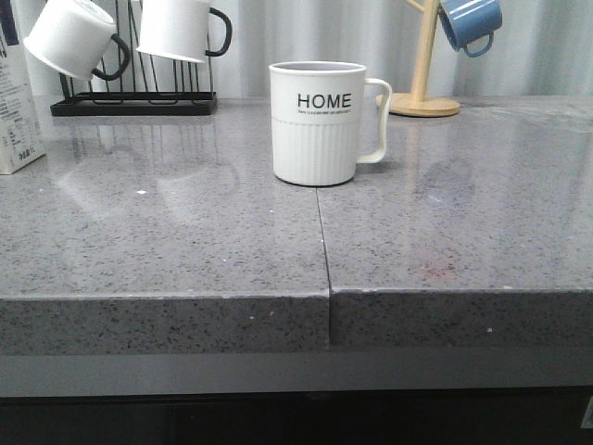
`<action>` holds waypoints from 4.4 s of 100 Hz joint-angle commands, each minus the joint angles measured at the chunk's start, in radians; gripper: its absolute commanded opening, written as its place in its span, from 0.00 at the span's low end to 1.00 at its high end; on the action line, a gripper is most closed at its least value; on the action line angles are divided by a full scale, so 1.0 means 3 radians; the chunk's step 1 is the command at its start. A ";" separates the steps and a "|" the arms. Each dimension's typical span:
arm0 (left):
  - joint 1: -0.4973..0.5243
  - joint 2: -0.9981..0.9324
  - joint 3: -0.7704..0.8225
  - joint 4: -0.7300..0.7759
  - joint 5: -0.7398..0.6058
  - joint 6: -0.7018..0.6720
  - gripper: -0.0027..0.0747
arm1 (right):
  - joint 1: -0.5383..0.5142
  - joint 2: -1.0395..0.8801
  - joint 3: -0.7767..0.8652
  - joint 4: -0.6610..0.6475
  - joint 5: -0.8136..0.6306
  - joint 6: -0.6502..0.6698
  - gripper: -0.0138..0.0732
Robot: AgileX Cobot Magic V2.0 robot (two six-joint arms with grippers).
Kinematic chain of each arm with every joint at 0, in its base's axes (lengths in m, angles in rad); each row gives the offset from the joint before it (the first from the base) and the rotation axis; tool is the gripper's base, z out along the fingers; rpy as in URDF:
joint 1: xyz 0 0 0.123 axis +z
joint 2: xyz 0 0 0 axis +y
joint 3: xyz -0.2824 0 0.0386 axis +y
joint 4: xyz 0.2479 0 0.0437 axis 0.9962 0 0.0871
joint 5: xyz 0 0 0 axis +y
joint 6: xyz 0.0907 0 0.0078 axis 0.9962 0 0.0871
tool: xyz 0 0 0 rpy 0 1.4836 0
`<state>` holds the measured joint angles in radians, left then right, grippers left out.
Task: Place milk next to cup
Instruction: 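Grasp the milk carton near its green cap with the left gripper, then lift the carton and carry it beside the white mug, then lower the carton onto the table, open the left gripper, withdraw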
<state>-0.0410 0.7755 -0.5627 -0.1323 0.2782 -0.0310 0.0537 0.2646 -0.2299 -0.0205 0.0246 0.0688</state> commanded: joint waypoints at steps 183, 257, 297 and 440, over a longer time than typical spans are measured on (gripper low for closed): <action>-0.0113 0.2023 -0.1209 0.0193 -0.2346 -0.0019 0.19 | -0.0018 0.0023 -0.0096 -0.0019 -0.0241 -0.0001 0.02; -0.1246 0.1819 -0.1447 -0.0962 -0.2336 0.0790 0.19 | -0.0018 0.0023 -0.0096 -0.0019 -0.0241 -0.0001 0.02; -0.1985 0.2297 -0.1510 -0.1852 -0.3149 0.1554 0.18 | -0.0018 0.0023 -0.0096 -0.0019 -0.0241 -0.0001 0.02; -0.2260 0.2638 -0.1717 -0.2463 -0.2673 0.1909 0.93 | -0.0018 0.0023 -0.0096 -0.0019 -0.0245 -0.0001 0.02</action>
<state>-0.7029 1.6295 -1.0629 -0.8975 -0.5057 0.5426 0.0537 0.2646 -0.2299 -0.0205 0.0246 0.0688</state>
